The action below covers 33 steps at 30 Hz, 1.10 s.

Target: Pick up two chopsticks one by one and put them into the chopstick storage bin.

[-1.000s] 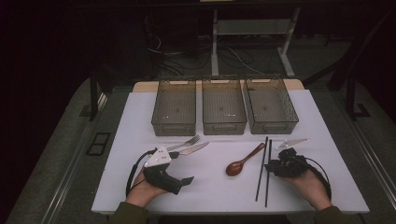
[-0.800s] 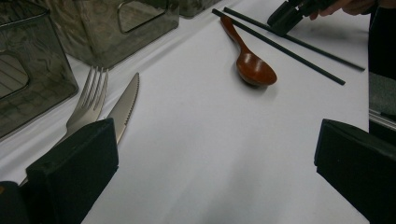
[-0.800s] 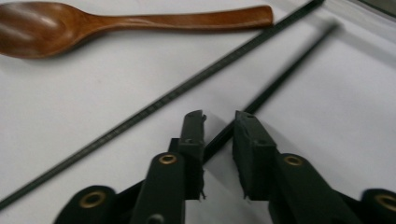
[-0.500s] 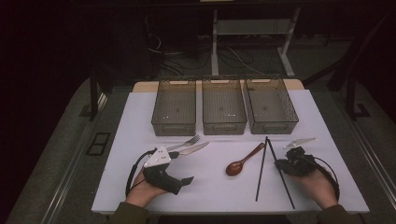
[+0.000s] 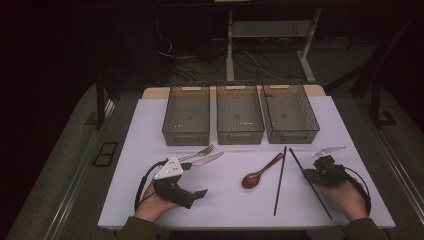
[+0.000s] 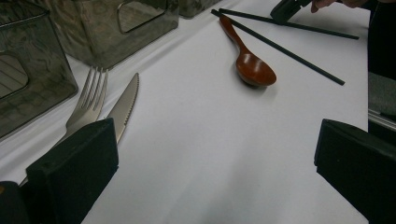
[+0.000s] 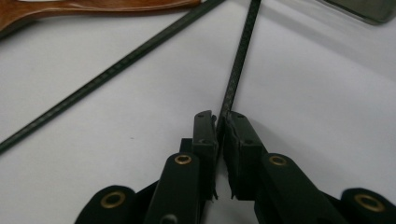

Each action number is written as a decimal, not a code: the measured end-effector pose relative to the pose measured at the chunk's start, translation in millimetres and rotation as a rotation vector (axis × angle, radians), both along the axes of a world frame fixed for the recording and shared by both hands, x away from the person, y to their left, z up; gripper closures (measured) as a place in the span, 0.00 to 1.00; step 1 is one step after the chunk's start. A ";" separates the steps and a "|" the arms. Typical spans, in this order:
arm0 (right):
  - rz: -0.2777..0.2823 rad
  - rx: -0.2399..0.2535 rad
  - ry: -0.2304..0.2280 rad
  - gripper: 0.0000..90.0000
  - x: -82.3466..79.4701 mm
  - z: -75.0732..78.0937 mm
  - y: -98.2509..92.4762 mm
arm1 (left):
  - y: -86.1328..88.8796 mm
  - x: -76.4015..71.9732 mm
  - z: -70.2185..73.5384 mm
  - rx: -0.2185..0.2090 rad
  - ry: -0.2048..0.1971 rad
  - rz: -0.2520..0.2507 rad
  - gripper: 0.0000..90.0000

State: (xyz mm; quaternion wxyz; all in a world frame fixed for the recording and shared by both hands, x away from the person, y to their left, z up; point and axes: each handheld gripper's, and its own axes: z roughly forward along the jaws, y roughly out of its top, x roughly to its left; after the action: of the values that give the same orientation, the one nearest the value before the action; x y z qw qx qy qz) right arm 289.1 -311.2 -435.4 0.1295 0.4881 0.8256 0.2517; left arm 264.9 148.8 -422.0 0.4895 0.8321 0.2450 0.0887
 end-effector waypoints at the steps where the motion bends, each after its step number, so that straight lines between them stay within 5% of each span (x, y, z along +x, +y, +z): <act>1: -0.005 -0.004 -0.002 0.92 0.6 -0.1 -3.5 | 0.0 0.0 0.0 0.001 0.000 0.000 0.00; 14: 0.020 0.003 -0.018 0.88 1.7 0.0 -12.1 | -0.2 -0.2 -0.2 0.001 0.000 -0.001 0.00; 25: 0.012 0.048 -0.019 0.85 -30.3 5.7 -23.3 | -0.1 -0.5 -1.2 0.003 0.005 -0.001 0.00; 33: 0.010 0.047 -0.006 0.89 -33.1 -1.6 -22.9 | -0.1 -0.8 -1.3 0.004 0.005 0.000 0.00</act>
State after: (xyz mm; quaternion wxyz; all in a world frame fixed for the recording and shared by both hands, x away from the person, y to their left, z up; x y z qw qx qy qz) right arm 256.1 -334.1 -437.0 0.1191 0.4861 0.8215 0.2733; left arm 264.1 148.6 -423.3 0.4875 0.8332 0.2460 0.0872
